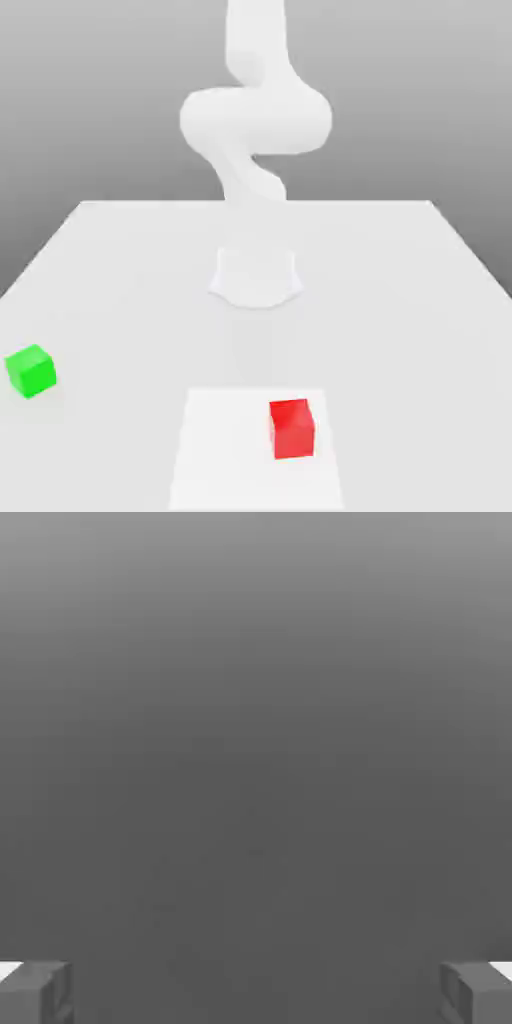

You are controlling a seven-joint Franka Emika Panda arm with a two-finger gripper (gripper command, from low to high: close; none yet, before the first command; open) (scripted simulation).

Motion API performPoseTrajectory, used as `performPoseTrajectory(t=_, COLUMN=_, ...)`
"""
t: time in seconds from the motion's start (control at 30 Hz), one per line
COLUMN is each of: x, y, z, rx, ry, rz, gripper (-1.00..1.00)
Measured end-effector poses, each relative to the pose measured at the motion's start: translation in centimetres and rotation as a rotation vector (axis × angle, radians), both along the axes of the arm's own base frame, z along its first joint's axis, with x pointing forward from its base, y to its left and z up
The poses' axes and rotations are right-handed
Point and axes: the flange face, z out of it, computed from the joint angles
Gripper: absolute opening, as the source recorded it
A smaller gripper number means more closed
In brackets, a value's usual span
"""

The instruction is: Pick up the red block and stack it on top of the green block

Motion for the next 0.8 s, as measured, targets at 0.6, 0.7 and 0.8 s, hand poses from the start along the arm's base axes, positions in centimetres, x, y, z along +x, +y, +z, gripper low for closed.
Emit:
performPoseTrajectory(t=0.6, x=4.7, y=3.8, z=-39.6, rx=-0.045, ry=0.616, rz=0.11, gripper=0.0)
performPoseTrajectory(t=0.7, x=2.7, y=4.0, z=-44.9, rx=-0.053, ry=0.698, rz=0.123, gripper=0.0)
performPoseTrajectory(t=0.8, x=2.4, y=4.0, z=-48.4, rx=-0.054, ry=0.712, rz=0.124, gripper=0.0)
